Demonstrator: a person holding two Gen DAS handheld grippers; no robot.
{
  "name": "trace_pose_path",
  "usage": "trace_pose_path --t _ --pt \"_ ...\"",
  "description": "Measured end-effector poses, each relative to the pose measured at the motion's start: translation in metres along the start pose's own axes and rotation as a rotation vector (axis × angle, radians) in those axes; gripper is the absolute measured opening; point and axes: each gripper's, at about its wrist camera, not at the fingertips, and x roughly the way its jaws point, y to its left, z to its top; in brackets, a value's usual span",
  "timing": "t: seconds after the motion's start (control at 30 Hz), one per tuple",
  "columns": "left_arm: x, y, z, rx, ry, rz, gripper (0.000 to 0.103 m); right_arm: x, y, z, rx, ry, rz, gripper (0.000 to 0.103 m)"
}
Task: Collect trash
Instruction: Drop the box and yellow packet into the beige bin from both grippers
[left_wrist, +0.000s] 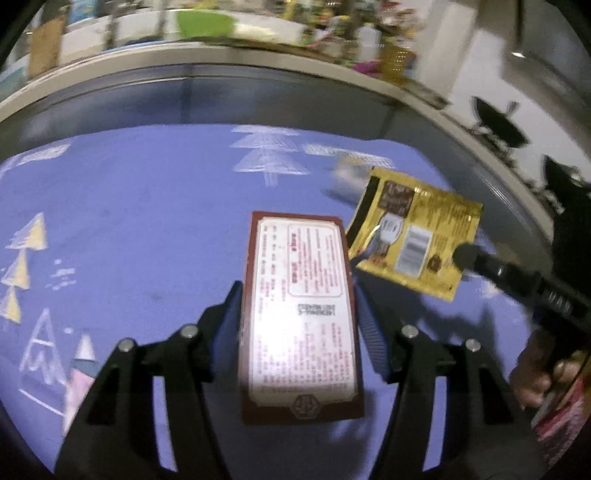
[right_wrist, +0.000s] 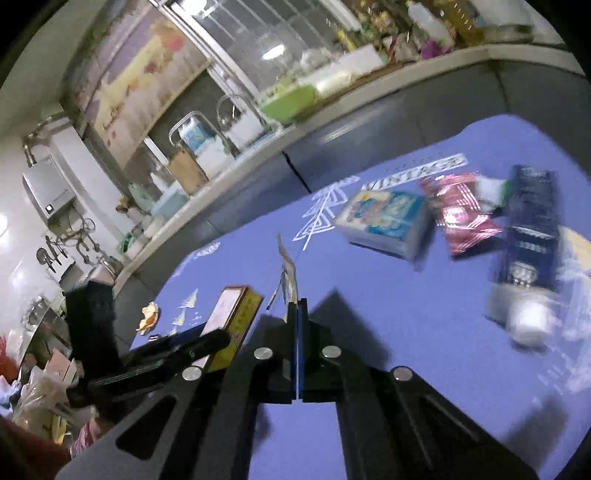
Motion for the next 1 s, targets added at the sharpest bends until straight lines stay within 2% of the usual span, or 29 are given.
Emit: trace_pose_path --t 0.13,0.17,0.27,0.33,0.37,0.4,0.5,0.57,0.7,0.77,0.8,0.83,0.87,0.93,1.0 --pt "-0.005 -0.058 0.005 0.073 0.011 -0.142 0.057 -0.076 -0.024 -0.011 0.057 -0.138 -0.033 0.000" --pt "0.000 -0.086 0.010 0.113 0.026 -0.191 0.057 -0.095 -0.032 -0.013 0.073 -0.179 -0.052 0.000" --pt "0.022 -0.149 0.020 0.174 0.088 -0.308 0.057 -0.168 -0.074 -0.020 0.140 -0.339 -0.164 0.000" --pt "0.040 -0.196 0.027 0.213 0.126 -0.390 0.057 -0.205 -0.099 -0.025 0.189 -0.407 -0.244 0.000" --pt "0.055 -0.232 0.032 0.248 0.144 -0.432 0.057 -0.223 -0.112 -0.028 0.211 -0.434 -0.297 0.000" --pt "0.061 -0.252 0.034 0.268 0.153 -0.457 0.057 -0.244 -0.127 -0.031 0.235 -0.462 -0.362 0.000" --pt "0.099 -0.334 0.042 0.324 0.212 -0.562 0.057 -0.289 -0.170 -0.039 0.312 -0.499 -0.509 0.000" --pt "0.122 -0.374 0.045 0.354 0.238 -0.596 0.057 -0.308 -0.191 -0.043 0.349 -0.505 -0.569 0.000" --pt "0.170 -0.432 0.044 0.384 0.292 -0.608 0.058 -0.316 -0.234 -0.041 0.394 -0.471 -0.637 0.000" --pt "0.194 -0.453 0.041 0.399 0.309 -0.584 0.060 -0.312 -0.256 -0.039 0.432 -0.458 -0.656 0.000" --pt "0.207 -0.460 0.041 0.409 0.305 -0.558 0.068 -0.309 -0.265 -0.038 0.454 -0.459 -0.658 0.000" --pt "0.216 -0.465 0.041 0.409 0.301 -0.541 0.079 -0.299 -0.274 -0.032 0.480 -0.457 -0.658 0.000" --pt "0.230 -0.470 0.041 0.396 0.294 -0.512 0.083 -0.294 -0.285 -0.030 0.502 -0.452 -0.660 0.000" --pt "0.245 -0.465 0.042 0.359 0.313 -0.478 0.084 -0.281 -0.308 -0.026 0.543 -0.425 -0.668 0.000" --pt "0.258 -0.455 0.045 0.294 0.373 -0.478 0.084 -0.270 -0.321 -0.024 0.581 -0.381 -0.661 0.000"
